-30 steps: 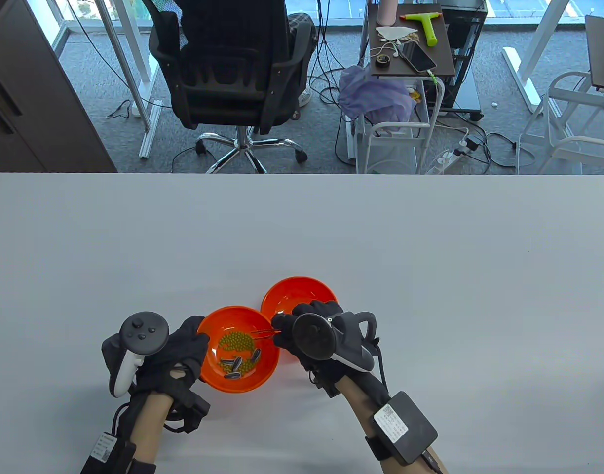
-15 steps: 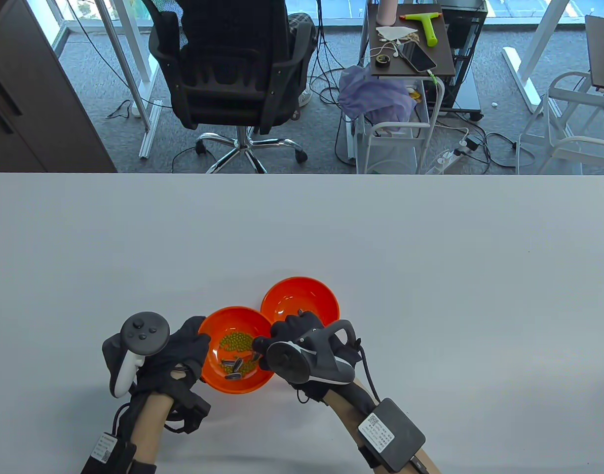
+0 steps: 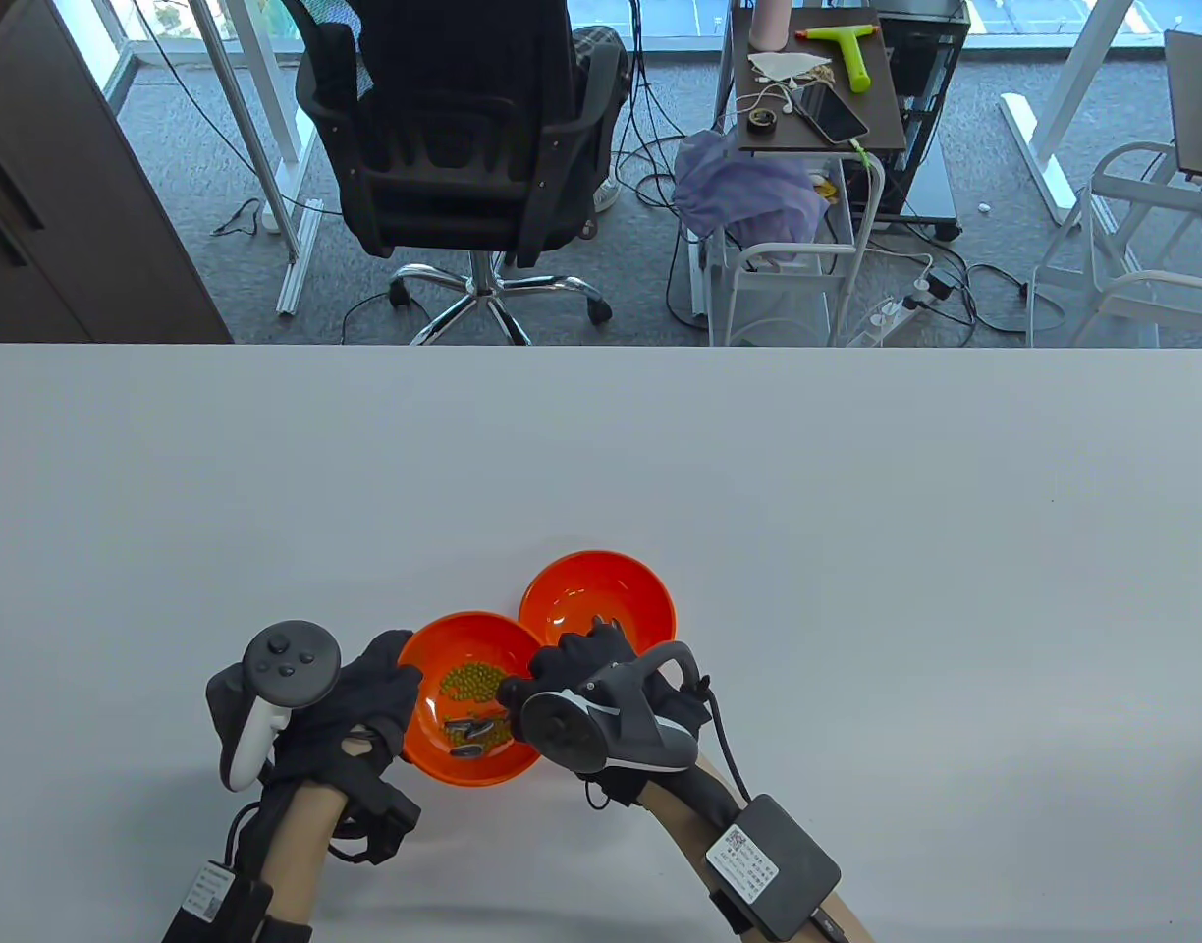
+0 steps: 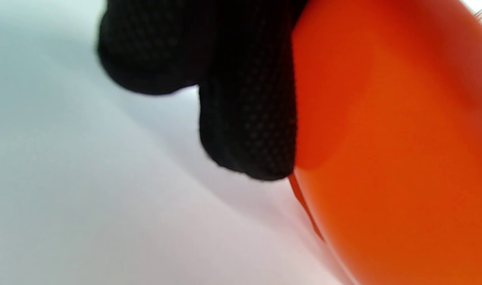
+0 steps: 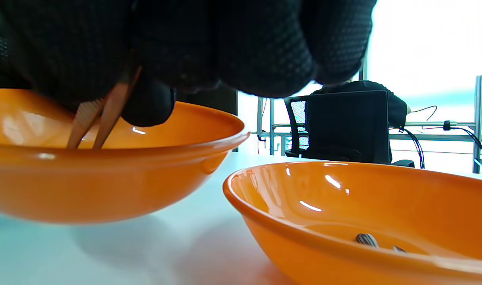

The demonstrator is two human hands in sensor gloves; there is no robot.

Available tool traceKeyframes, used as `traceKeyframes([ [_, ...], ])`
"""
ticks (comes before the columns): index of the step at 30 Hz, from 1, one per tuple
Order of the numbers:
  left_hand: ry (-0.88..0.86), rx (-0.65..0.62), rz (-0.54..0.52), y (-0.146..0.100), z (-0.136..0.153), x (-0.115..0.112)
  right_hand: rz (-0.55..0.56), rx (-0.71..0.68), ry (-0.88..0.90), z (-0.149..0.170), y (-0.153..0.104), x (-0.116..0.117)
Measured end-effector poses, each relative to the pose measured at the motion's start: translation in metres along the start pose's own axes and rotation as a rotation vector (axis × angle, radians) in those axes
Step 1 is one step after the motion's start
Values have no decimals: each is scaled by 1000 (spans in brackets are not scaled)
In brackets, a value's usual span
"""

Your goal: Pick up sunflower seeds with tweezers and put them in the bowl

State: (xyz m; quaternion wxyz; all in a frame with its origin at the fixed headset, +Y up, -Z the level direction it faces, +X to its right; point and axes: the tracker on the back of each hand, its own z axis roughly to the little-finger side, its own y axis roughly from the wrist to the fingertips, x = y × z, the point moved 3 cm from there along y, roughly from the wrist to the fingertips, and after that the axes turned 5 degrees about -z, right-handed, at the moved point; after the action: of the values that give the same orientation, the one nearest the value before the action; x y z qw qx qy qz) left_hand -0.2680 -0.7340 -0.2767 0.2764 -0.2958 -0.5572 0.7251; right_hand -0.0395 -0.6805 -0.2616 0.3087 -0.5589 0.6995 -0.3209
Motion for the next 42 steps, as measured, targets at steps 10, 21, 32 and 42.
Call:
traceKeyframes([
  [10,-4,3,1,0,0,0,17,0,11,1,0,0],
  [21,-3,8,0,0,1,0,137,111,22,24,-4,-17],
  [32,-2,13,-1,0,1,0,198,392,18,78,-12,-16],
  [42,-1,14,-1,0,1,0,102,463,-6,100,-12,7],
])
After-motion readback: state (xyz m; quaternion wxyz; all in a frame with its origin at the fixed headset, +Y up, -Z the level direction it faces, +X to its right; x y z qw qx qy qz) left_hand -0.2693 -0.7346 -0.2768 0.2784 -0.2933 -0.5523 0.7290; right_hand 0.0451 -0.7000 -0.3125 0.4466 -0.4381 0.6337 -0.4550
